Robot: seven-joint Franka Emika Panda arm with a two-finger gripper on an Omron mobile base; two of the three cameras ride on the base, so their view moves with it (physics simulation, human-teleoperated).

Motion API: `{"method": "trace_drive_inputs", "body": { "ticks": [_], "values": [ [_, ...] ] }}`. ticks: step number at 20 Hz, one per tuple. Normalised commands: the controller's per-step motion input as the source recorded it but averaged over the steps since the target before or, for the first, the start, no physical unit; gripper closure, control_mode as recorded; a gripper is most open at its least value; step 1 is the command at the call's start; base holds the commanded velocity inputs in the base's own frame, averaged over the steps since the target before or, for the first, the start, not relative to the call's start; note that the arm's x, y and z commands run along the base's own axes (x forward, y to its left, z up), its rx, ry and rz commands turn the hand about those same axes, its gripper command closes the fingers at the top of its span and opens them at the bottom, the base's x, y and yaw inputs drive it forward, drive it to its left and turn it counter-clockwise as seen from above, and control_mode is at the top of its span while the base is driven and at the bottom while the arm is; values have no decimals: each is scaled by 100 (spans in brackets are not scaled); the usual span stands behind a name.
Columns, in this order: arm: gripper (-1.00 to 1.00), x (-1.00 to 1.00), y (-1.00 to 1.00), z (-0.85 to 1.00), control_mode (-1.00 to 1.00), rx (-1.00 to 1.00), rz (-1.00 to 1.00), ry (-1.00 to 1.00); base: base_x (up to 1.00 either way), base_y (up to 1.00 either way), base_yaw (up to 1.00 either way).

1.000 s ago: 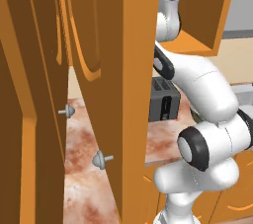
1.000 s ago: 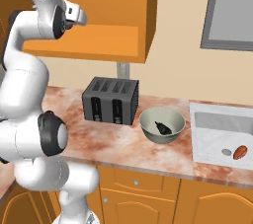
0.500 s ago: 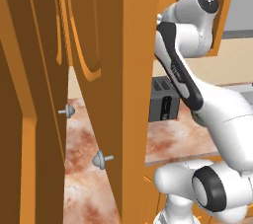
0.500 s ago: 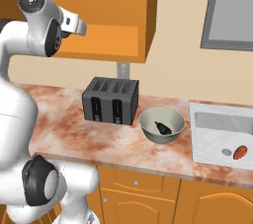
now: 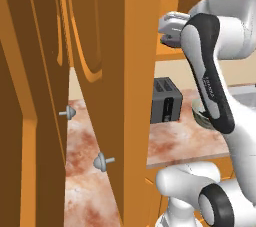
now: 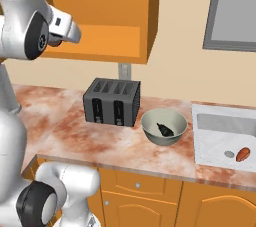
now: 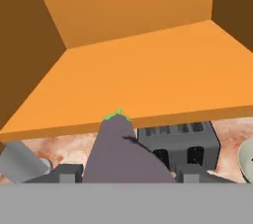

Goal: Pick the eggplants from the cabinet and place them in one bowl. Pick the sweet potato from the sink and place it in the other bowl.

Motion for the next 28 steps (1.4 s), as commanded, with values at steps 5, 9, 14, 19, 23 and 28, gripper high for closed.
{"method": "trace_drive_inputs", "body": {
  "ticks": [5, 9, 14, 19, 23, 28],
  "values": [
    [100, -100, -39, -13, -100, -4, 0, 10, 0, 0, 0],
    [100, -100, -55, -48, -100, -3, 2, 5, 0, 0, 0],
    [100, -100, -59, -68, -100, -5, 3, 3, 0, 0, 0],
    [100, -78, -51, -86, -100, -13, 3, 10, 0, 0, 0],
    [100, -24, -45, -88, -100, -17, 1, 15, 0, 0, 0],
    [100, 27, -50, -38, -100, -3, 0, 9, 0, 0, 0]
  ]
}}
